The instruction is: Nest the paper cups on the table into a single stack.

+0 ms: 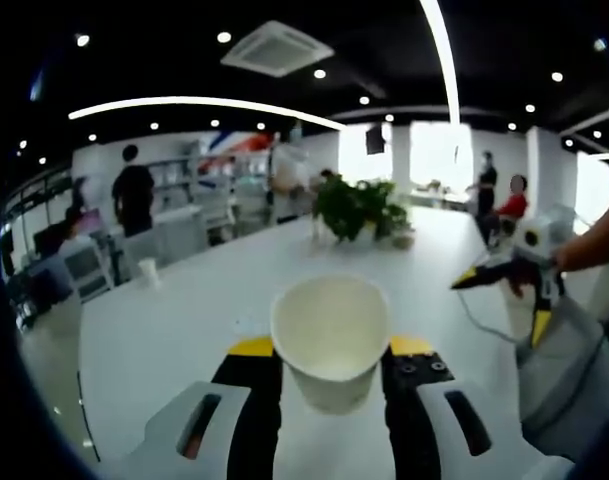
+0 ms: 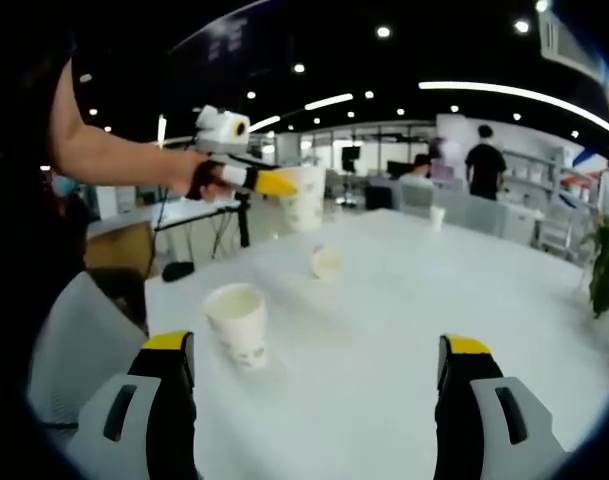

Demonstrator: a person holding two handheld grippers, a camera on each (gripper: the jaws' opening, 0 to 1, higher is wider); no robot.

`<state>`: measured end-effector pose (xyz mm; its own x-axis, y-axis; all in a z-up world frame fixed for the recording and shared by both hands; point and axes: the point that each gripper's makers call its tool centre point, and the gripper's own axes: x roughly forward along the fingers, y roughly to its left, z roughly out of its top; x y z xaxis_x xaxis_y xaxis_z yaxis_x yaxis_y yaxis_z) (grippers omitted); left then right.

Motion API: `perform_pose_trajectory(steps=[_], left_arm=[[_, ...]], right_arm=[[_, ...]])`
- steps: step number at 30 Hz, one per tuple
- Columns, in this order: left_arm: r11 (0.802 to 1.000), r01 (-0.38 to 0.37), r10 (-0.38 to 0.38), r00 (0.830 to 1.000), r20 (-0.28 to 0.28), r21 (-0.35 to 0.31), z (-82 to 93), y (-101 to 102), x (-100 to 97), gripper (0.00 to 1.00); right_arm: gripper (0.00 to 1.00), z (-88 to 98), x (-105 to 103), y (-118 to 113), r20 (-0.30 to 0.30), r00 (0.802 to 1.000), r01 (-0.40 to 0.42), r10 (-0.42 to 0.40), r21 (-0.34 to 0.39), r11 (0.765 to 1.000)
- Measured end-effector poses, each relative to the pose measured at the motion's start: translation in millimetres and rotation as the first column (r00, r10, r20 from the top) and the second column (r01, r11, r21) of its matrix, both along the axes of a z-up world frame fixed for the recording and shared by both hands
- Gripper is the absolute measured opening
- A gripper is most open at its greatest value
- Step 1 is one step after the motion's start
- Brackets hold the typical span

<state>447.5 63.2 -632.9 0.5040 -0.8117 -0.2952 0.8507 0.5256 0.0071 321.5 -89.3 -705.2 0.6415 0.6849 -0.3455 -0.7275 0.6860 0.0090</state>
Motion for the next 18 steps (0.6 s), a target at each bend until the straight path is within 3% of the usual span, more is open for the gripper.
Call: perform_pose_trajectory(steps=[18], left_arm=[[0.999,0.040,-0.040,0.999,0.006,0.021,4.2,-8,-23.0,0.37]], right_arm=[[1.00,-1.4,-2,1,-0.002,1.000,0.002,-0.002,0.005,1.000]])
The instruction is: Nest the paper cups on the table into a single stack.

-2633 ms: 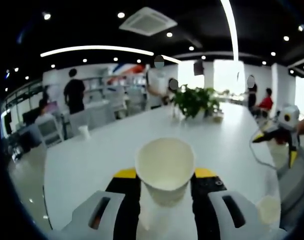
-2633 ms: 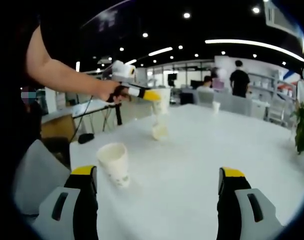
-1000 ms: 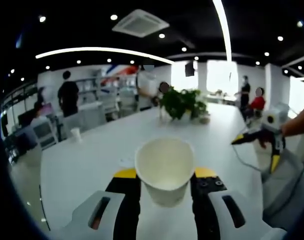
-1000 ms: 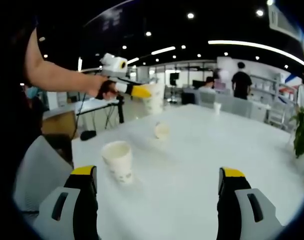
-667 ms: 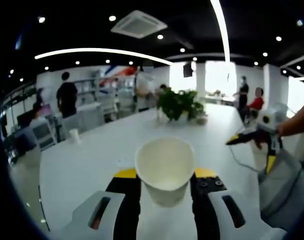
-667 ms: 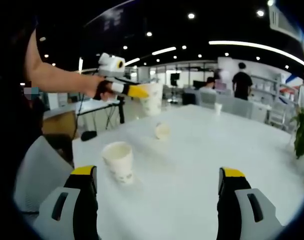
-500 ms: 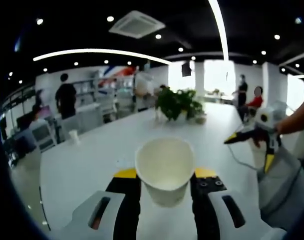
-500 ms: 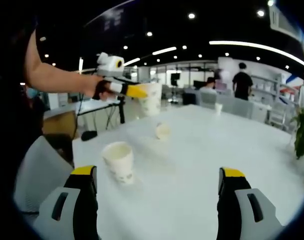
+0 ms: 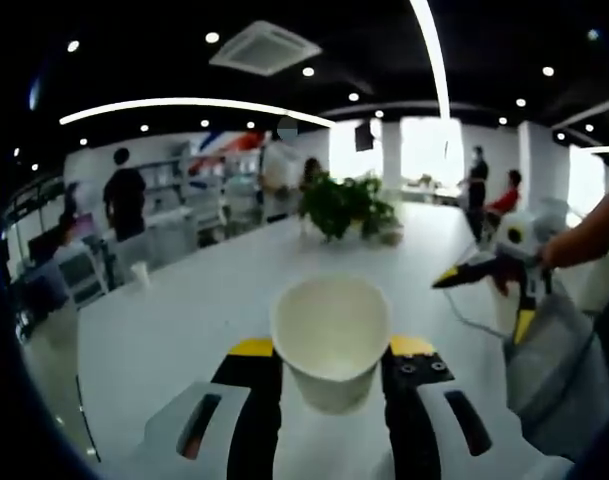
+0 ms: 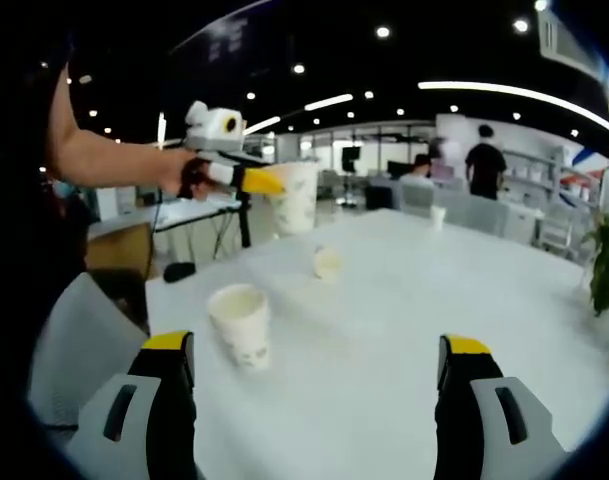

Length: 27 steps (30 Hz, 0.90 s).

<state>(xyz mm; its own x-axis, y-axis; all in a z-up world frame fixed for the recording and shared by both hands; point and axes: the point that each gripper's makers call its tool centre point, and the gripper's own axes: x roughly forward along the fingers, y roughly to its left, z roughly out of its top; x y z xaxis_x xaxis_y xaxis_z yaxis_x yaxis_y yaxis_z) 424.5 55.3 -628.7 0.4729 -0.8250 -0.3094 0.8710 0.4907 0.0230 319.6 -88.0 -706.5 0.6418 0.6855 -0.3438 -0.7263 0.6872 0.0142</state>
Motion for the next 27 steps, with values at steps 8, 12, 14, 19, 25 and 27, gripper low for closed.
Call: perform_pose_trajectory(steps=[8,12,14,19,25,27], left_arm=[[1.000,0.010,-0.011,1.000,-0.015,-0.016,3.4,-5,-16.2,0.37],[1.000,0.013,-0.013,1.000,-0.013,-0.013,3.1,-5,-22.7,0.37],[1.000,0.012,-0.012,1.000,-0.006,-0.011,4.5,-5,-24.8,0.37],[1.000,0.027,-0.027,1.000,0.004,-0.010,11.9,-8,-34.4,0.37],[0.999,0.034,-0.034,0.999,0.006,-0.018,16.2,-10,-39.9,0.37],[0.999,0.028,-0.028,1.000,0.002,-0.023,17.0,-10,-40.6,0.37]], right_arm=[[1.00,-0.4,-2,1,0.001,1.000,0.000,0.000,0.003,1.000],[1.00,-1.4,-2,1,-0.001,1.000,-0.001,0.001,0.003,1.000],[1.00,-1.3,-3,2,0.000,1.000,-0.002,0.002,0.003,1.000],[1.00,-1.1,-3,2,0.000,1.000,-0.002,0.002,0.005,1.000],[1.00,-0.7,-5,5,0.002,1.000,-0.007,0.007,0.008,1.000],[1.00,-1.1,-5,6,0.003,1.000,-0.009,0.009,0.006,1.000]])
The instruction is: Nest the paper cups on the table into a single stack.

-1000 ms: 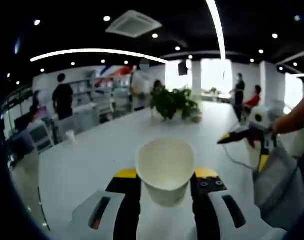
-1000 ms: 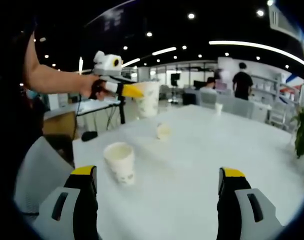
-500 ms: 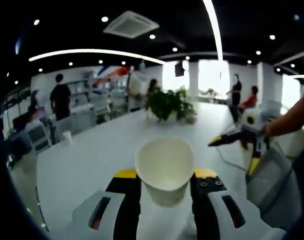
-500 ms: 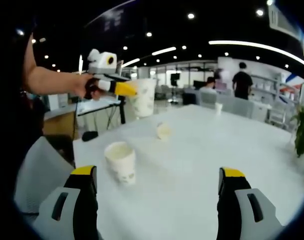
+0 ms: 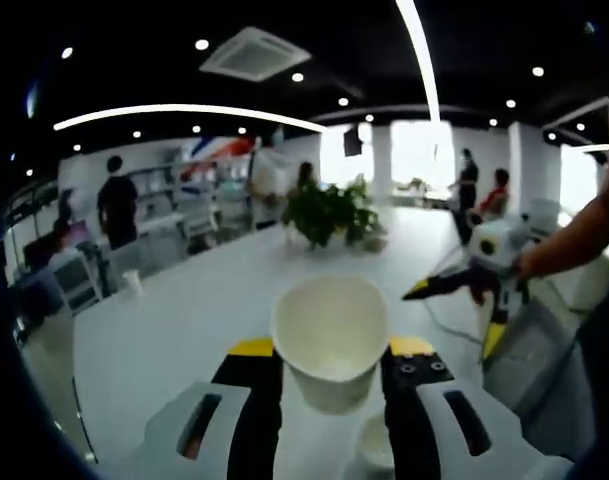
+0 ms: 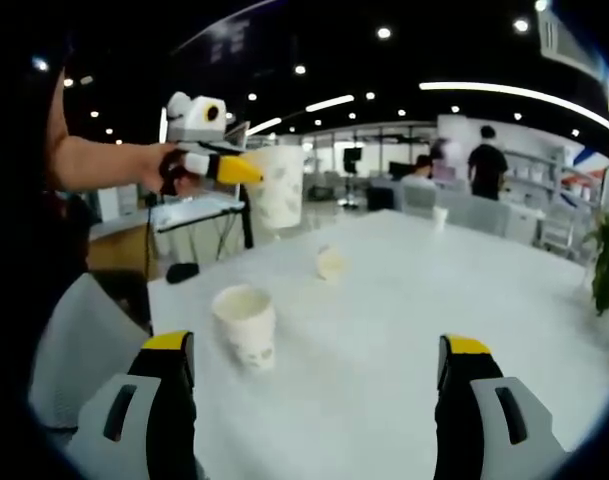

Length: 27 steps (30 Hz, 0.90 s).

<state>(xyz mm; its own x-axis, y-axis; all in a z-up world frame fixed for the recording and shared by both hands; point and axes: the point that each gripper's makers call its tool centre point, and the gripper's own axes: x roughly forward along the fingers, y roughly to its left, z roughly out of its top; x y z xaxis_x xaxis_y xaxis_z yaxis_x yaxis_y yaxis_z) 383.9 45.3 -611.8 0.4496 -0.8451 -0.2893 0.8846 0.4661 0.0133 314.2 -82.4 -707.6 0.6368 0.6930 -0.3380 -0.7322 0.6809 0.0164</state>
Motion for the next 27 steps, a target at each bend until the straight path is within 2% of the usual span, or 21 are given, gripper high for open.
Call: perform_pose_trajectory(steps=[18,21,27], left_arm=[[0.998,0.049,-0.050,0.998,0.026,0.049,3.2,-4,-28.9,0.37],[0.998,0.043,-0.043,0.999,0.011,0.038,2.3,-4,-28.9,0.37],[0.998,0.051,-0.052,0.999,0.016,0.033,6.7,-7,-38.8,0.37]], right_arm=[[1.00,-2.1,-2,0,-0.001,1.000,0.004,-0.004,0.005,1.000],[1.00,-1.9,-3,1,-0.002,1.000,0.003,-0.003,0.005,1.000],[1.00,-1.7,-3,1,-0.001,1.000,0.003,-0.003,0.006,1.000]])
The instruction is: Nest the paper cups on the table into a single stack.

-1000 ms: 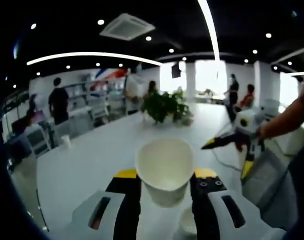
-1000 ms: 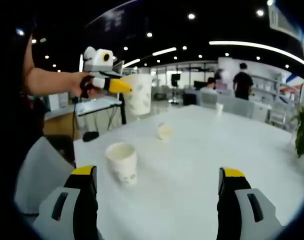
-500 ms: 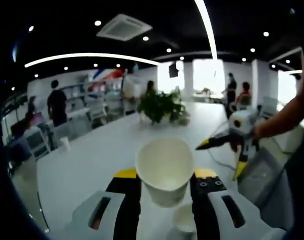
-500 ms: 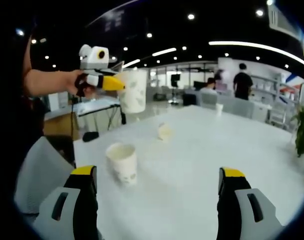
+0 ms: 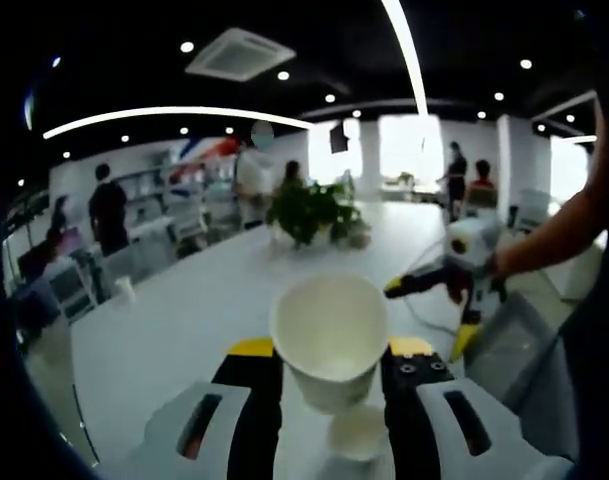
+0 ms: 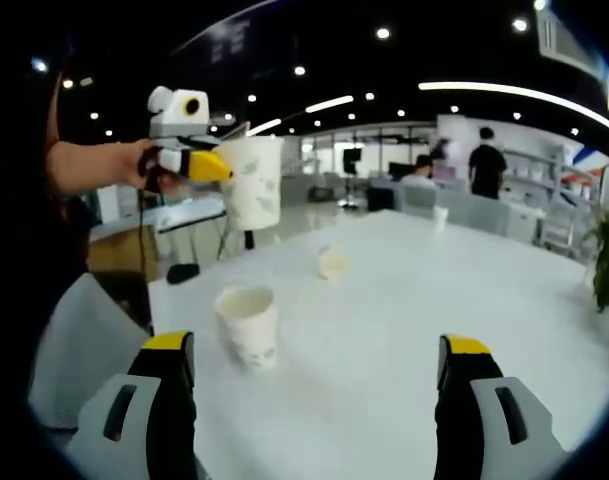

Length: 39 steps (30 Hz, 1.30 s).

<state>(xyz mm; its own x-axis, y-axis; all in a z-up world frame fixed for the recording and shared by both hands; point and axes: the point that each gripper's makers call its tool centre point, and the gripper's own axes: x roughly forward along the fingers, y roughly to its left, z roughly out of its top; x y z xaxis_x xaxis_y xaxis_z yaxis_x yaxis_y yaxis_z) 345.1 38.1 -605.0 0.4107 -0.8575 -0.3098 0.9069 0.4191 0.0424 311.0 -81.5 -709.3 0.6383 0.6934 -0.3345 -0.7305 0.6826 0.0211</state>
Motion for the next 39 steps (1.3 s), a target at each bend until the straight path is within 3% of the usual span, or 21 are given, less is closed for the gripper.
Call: perform_pose_trajectory(steps=[16,39], left_arm=[[1.000,0.003,-0.003,1.000,0.013,-0.026,19.9,-3,-18.2,0.37],[0.999,-0.022,0.022,1.000,0.013,-0.031,6.2,-1,-14.7,0.36]], right_arm=[[1.00,-2.2,0,-1,-0.008,1.000,0.004,-0.004,0.007,1.000],[1.00,-3.8,2,-1,-0.015,1.000,0.002,-0.002,0.009,1.000]])
